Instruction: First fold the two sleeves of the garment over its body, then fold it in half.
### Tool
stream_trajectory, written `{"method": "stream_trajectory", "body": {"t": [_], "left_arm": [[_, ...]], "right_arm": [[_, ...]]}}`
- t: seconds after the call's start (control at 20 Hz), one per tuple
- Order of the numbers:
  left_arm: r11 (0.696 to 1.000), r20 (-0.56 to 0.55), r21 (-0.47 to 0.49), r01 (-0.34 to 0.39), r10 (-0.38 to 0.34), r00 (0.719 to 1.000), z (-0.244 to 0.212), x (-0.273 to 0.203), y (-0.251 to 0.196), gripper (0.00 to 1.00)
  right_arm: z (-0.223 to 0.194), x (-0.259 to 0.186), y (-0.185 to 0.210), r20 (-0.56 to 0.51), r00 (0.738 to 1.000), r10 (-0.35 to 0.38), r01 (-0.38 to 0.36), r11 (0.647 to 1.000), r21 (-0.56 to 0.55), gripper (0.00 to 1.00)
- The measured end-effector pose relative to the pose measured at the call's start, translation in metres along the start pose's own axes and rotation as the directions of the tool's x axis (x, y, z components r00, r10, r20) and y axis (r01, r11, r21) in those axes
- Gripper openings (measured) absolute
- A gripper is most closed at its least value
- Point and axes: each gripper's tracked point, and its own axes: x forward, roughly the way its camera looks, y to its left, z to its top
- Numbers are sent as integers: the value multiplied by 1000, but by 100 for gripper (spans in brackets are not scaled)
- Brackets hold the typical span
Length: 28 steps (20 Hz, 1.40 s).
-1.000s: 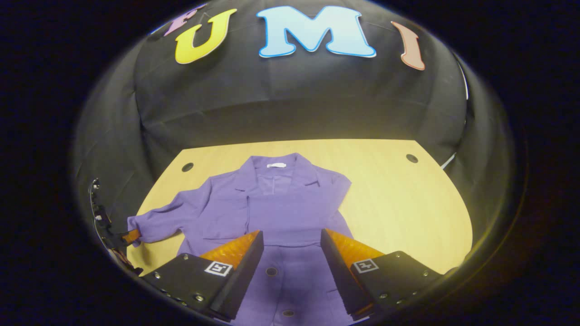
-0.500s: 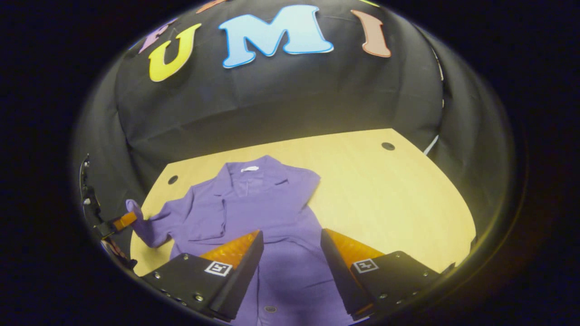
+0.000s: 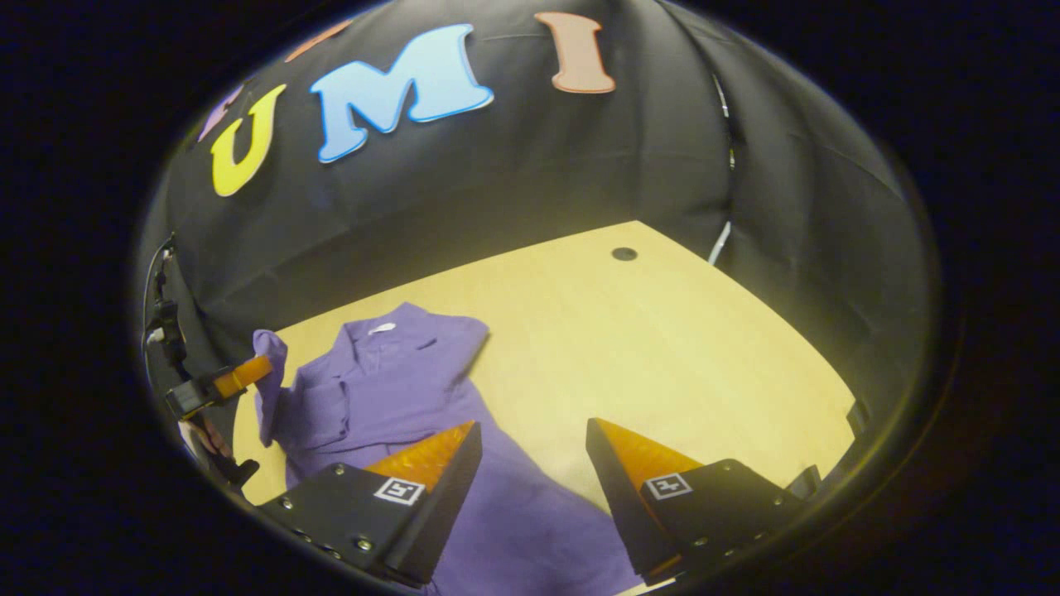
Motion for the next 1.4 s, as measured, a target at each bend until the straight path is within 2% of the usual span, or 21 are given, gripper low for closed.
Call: {"method": "stream_trajectory", "body": {"t": [0.2, 0.4, 0.6, 0.75, 0.8, 0.85, 0.9, 1.15, 1.4], "left_arm": [[989, -36, 80, 127, -125, 992, -6, 26, -94, 7], [974, -97, 99, 202, -192, 976, -32, 49, -154, 7], [970, -186, 100, 222, -201, 962, -72, 78, -174, 7], [971, -217, 92, 221, -197, 956, -86, 86, -176, 7], [969, -226, 78, 236, -214, 950, -88, 86, -180, 9], [967, -234, 70, 246, -224, 946, -91, 86, -182, 17], [965, -238, 65, 255, -233, 943, -91, 84, -184, 14], [965, -210, 97, 245, -221, 952, -81, 67, -182, 100], [977, -198, 69, 202, -185, 963, -83, 22, -152, 99]], "right_arm": [[-11, -5, -47, -6, 998, -65, 66, 996, 61, 81], [-20, -8, -76, -17, 993, -116, 117, 988, 105, 81], [-26, -12, -93, -24, 990, -137, 139, 983, 124, 81], [-30, -14, -100, -30, 990, -139, 141, 983, 118, 81], [-31, -14, -99, -34, 991, -133, 136, 984, 117, 81], [-33, -13, -99, -36, 991, -129, 132, 984, 117, 81], [-33, -13, -98, -38, 991, -126, 130, 985, 117, 81], [-34, -10, -86, -52, 995, -84, 88, 993, 85, 81], [-50, -4, -69, -99, 995, -9, 10, 1000, 8, 81]]}}
